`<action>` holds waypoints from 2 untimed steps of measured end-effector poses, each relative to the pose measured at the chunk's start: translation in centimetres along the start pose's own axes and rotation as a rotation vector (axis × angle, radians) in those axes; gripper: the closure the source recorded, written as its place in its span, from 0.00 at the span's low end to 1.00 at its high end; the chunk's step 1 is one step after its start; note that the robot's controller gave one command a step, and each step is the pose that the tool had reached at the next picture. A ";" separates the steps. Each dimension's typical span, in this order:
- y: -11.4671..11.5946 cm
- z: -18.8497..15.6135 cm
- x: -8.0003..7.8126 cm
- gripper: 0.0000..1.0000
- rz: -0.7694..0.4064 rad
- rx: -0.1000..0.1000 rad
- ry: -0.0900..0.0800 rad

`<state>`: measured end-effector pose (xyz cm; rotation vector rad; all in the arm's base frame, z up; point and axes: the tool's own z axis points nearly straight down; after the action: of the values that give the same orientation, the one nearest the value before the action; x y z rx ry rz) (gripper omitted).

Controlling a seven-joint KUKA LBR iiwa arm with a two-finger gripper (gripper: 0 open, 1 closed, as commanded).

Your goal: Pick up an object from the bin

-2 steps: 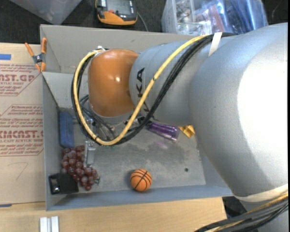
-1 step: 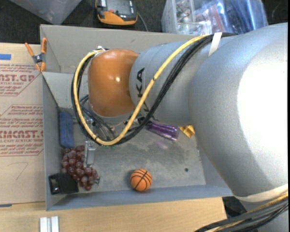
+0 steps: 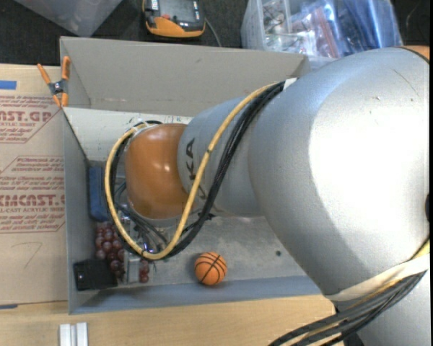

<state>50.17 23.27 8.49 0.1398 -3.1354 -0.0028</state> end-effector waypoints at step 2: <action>-0.3 1.1 1.1 1.00 -0.213 -0.003 -0.023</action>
Offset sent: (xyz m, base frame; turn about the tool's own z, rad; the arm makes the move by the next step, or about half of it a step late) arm -0.0159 -0.0046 -0.0149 -0.2175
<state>49.09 22.85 7.36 0.4757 -3.1260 -0.0094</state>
